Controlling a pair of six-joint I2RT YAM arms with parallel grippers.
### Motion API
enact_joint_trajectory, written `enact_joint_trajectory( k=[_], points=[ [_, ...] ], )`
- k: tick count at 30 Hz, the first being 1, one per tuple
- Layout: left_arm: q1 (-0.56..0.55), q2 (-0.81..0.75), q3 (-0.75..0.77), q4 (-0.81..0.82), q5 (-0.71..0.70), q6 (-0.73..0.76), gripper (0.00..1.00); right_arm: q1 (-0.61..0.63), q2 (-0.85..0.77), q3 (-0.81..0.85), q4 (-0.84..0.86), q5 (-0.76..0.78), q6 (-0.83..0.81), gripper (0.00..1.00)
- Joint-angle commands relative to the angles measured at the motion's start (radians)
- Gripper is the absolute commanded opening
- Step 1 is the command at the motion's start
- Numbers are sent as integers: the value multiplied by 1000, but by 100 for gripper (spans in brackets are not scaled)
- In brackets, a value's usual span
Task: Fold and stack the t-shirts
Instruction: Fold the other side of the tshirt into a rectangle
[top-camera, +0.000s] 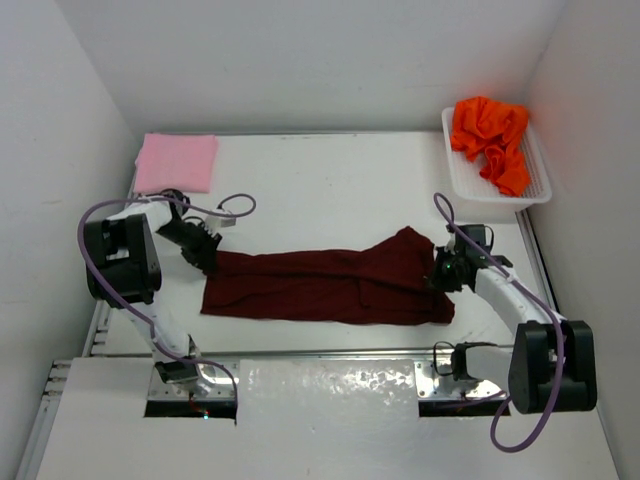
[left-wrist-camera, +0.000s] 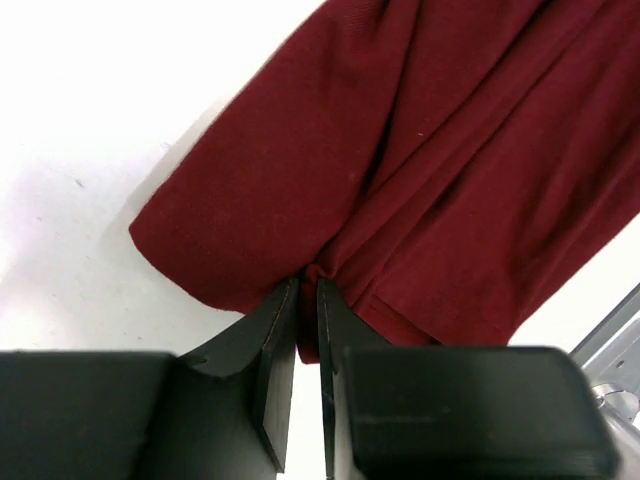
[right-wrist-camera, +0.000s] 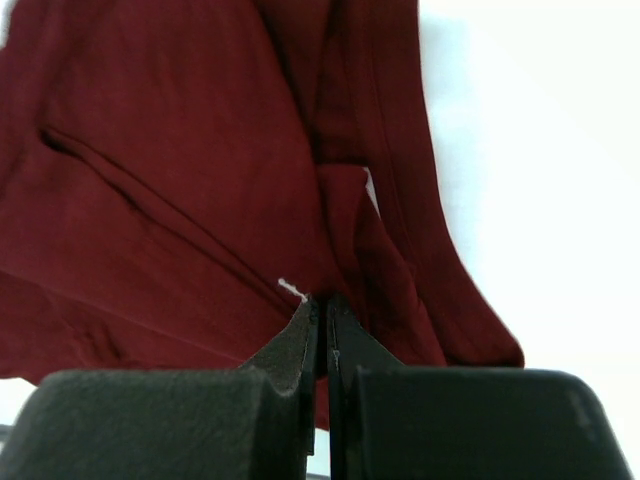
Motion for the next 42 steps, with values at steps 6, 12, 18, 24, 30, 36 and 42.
enact_joint_trajectory(
  k=[6, 12, 18, 24, 30, 36, 42],
  points=[
    [10, -60, 30, -3, -9, 38, 33, -1, -10, -33, 25, -18, 2, 0],
    [25, -25, 190, -179, 147, 70, 34, -1, -16, -14, 11, -15, -6, 0],
    [27, -3, 220, -288, 75, 172, 48, -2, -22, -3, -6, -4, -20, 0],
    [-87, -84, 69, -123, -142, 231, 65, -1, -8, -1, 3, -4, -18, 0],
    [-98, -54, 62, -15, -224, 171, 51, -1, -17, 8, 0, -4, -15, 0],
    [-104, -40, 43, -52, -208, 180, 35, -1, -22, 5, 0, -1, -14, 0],
    [-101, -27, 46, -96, -187, 191, 0, -1, -19, 29, -4, 2, -17, 0]
  ],
)
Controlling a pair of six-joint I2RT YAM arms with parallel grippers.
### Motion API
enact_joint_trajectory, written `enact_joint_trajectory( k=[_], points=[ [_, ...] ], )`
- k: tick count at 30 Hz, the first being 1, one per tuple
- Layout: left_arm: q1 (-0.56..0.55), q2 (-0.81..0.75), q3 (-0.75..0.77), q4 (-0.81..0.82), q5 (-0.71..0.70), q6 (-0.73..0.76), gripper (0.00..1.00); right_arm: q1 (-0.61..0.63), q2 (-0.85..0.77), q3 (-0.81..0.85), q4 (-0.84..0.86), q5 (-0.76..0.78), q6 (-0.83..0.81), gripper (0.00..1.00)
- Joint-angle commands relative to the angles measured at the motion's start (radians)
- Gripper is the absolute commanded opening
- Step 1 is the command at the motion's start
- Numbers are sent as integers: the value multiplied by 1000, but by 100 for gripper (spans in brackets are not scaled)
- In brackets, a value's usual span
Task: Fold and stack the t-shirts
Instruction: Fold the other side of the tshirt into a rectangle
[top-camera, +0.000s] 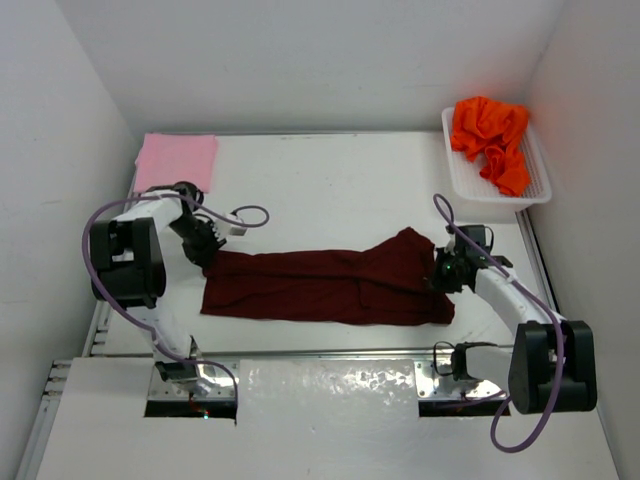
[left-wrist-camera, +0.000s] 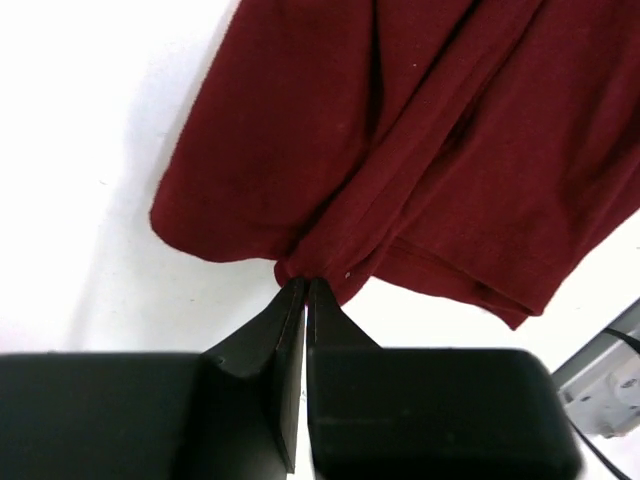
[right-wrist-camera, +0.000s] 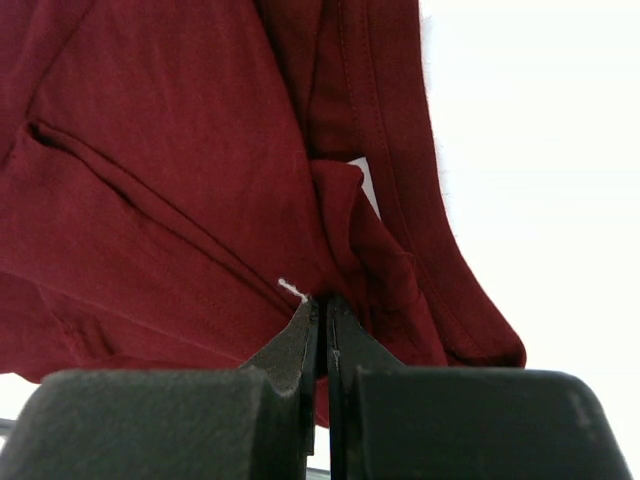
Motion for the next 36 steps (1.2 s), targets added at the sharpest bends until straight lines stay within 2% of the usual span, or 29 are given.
enact_joint_trajectory(
  k=[1, 4, 8, 10, 13, 16, 24, 30, 36],
  points=[
    [2, 2, 10, -25, 28, 7, 0, -1, -15, 63, 8, 10, -15, 0],
    [2, 5, 62, 24, 42, -47, 0, -1, 23, 123, 11, 9, -27, 0],
    [0, 22, 210, 225, 36, -284, 0, -1, 123, 313, 31, 23, -53, 0],
    [-3, 51, 303, 270, 37, -394, 0, -1, 211, 441, 42, 29, -70, 0],
    [-18, 92, 401, 288, 43, -446, 0, -1, 333, 601, 25, 21, -92, 0],
    [-37, 99, 396, 264, 40, -415, 0, -1, 388, 665, 0, 6, -106, 0],
    [-44, -35, 118, 244, -15, -208, 0, -1, 266, 489, -9, -23, -115, 0],
    [-28, -104, 35, 242, -66, -121, 0, 1, 70, 354, -67, -14, -124, 0],
    [-23, -87, -8, 233, -78, -102, 0, -1, -12, 147, -23, -42, -72, 0]
  ],
)
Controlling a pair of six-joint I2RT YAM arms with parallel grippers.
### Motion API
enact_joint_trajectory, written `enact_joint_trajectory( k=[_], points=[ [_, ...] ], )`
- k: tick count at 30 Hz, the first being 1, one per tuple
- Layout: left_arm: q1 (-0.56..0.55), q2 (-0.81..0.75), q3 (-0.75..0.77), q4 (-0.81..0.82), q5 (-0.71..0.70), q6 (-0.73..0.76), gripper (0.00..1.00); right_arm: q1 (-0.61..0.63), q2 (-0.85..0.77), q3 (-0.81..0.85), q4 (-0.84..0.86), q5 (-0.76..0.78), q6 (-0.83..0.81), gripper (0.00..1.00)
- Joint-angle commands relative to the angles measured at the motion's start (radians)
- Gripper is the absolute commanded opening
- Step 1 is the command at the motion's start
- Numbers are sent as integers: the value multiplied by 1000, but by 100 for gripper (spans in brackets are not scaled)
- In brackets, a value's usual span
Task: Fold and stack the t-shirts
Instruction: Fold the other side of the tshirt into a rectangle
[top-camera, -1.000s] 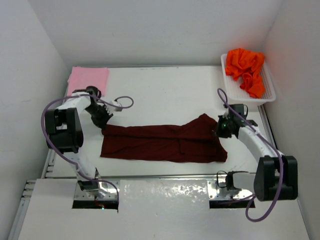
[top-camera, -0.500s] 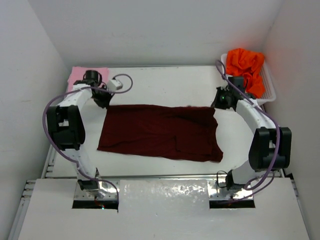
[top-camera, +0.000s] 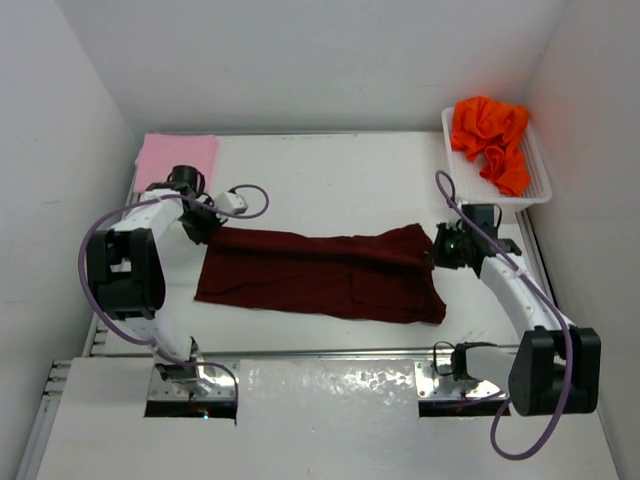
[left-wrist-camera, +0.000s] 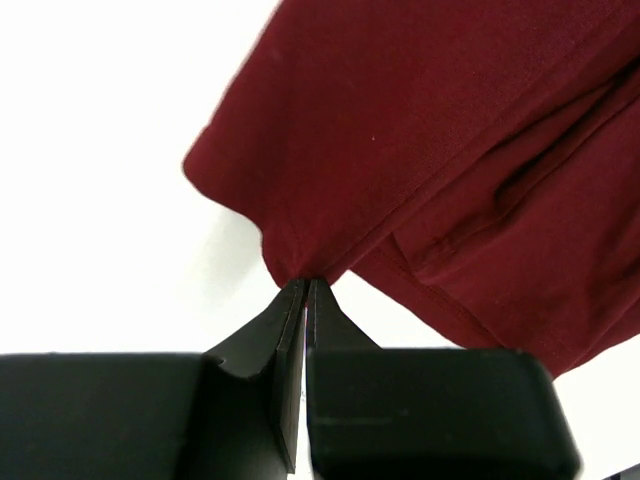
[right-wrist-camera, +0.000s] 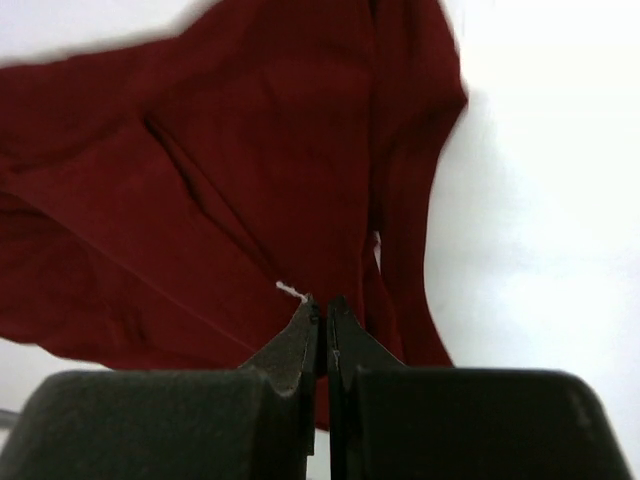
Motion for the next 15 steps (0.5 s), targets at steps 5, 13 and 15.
enact_joint_trajectory(
  k=[5, 13, 15],
  points=[
    [9, 5, -29, -24, -15, 44, 0, -1, -1, -129, 79, -40, 61, 0],
    [14, 11, 17, -74, -45, 52, 98, -1, 17, -201, 129, -79, 82, 0],
    [14, 20, 101, -102, -3, 11, 100, -1, 25, -210, 135, -86, 84, 0]
  ],
)
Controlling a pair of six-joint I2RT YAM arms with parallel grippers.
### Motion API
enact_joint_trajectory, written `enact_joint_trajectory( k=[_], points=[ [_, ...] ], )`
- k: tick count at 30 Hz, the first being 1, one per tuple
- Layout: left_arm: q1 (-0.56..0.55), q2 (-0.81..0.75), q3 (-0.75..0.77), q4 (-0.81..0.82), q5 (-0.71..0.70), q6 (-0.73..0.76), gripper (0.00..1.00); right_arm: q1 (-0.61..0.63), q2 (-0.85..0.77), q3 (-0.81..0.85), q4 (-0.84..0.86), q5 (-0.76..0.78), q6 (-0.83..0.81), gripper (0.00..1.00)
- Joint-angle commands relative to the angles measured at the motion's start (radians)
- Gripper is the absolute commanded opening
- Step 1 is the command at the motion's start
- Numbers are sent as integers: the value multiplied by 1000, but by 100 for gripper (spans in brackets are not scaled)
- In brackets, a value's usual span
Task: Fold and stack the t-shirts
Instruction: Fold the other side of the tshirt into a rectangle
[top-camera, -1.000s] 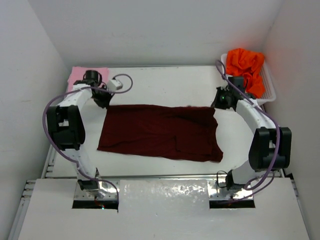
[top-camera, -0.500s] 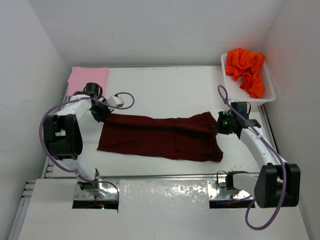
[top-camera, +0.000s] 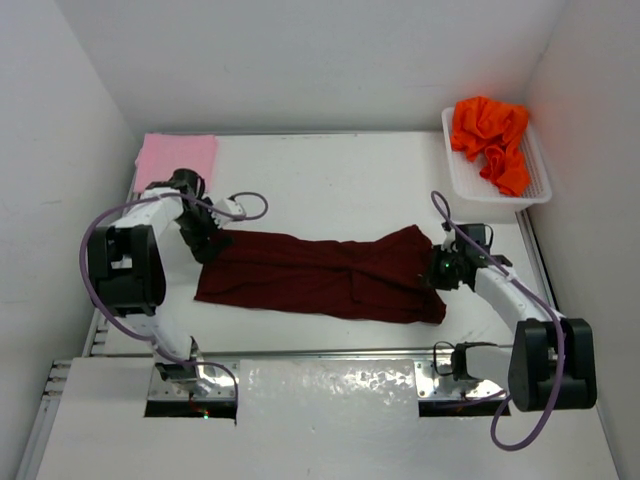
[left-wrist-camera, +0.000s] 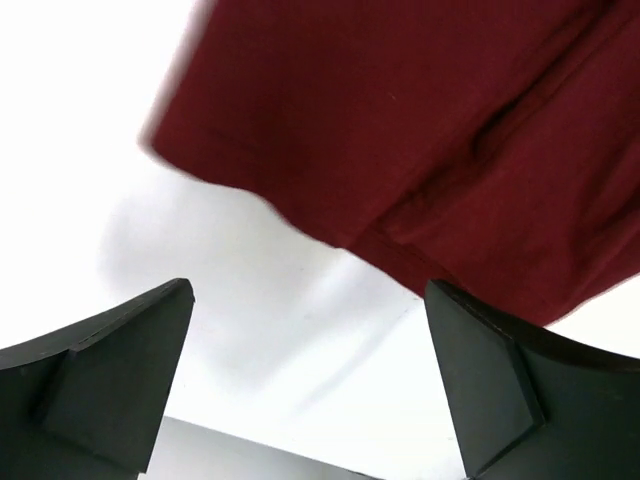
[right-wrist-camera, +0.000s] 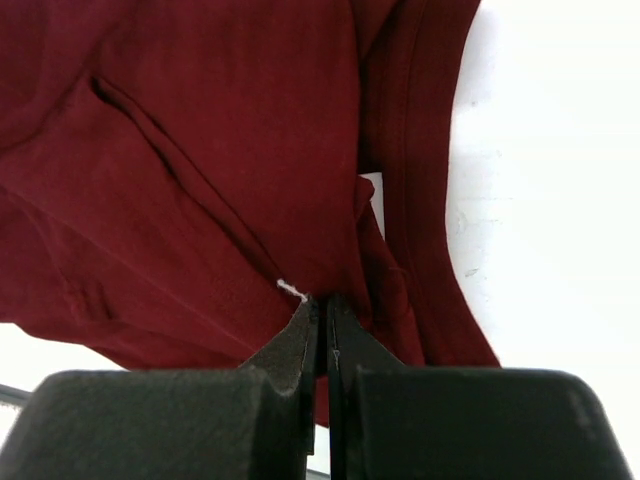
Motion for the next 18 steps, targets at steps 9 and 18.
enact_joint_trajectory(
  k=[9, 18],
  points=[
    [-390, 98, 580, -11, 338, -384, 96, -1, 28, -87, 110, -24, 46, 0],
    [-813, 504, 883, -1, 484, -565, 25, 1, 42, -127, 171, -24, 77, 0]
  ],
)
